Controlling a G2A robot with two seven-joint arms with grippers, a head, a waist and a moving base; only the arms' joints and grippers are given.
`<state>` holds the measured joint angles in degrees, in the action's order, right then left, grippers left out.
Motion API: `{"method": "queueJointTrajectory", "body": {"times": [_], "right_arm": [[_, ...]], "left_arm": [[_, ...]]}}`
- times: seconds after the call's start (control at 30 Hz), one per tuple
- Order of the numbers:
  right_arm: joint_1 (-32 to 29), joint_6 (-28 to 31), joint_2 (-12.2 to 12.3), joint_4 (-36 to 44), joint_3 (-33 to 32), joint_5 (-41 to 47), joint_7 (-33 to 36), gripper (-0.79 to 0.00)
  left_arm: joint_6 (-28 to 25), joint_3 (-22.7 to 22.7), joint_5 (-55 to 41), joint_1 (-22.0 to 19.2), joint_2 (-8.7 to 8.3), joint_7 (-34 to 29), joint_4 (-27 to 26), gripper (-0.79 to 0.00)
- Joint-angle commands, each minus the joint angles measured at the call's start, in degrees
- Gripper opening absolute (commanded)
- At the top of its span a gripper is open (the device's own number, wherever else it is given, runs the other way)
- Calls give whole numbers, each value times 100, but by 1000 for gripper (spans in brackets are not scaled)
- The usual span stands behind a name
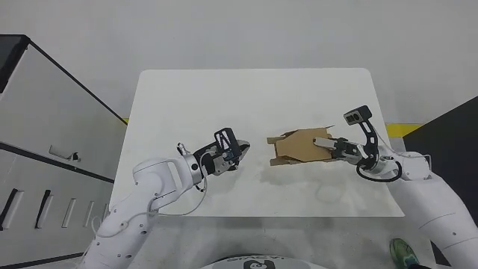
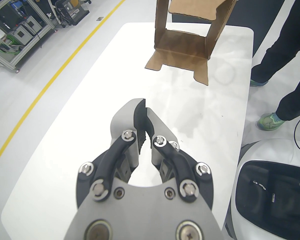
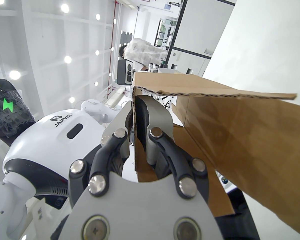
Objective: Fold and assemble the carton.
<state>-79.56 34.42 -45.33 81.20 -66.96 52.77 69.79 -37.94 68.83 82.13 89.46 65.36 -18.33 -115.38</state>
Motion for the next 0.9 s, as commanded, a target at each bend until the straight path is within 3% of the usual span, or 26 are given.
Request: {"method": "queueJointTrajectory", "body": {"times": [0.0, 0.37, 0.87], "right_arm": [[-34, -99, -18, 37, 37, -80, -153, -785], [60, -289, -168, -57, 197, -99, -198, -785], [211, -664, -317, -190, 327, -661, -459, -785]], "left_arm": [[-15, -54, 11, -1, -1, 54, 2, -785], [31, -474, -35, -234, 26, 161, 62, -785], [6, -607, -247, -368, 5, 122, -45, -785]]}}
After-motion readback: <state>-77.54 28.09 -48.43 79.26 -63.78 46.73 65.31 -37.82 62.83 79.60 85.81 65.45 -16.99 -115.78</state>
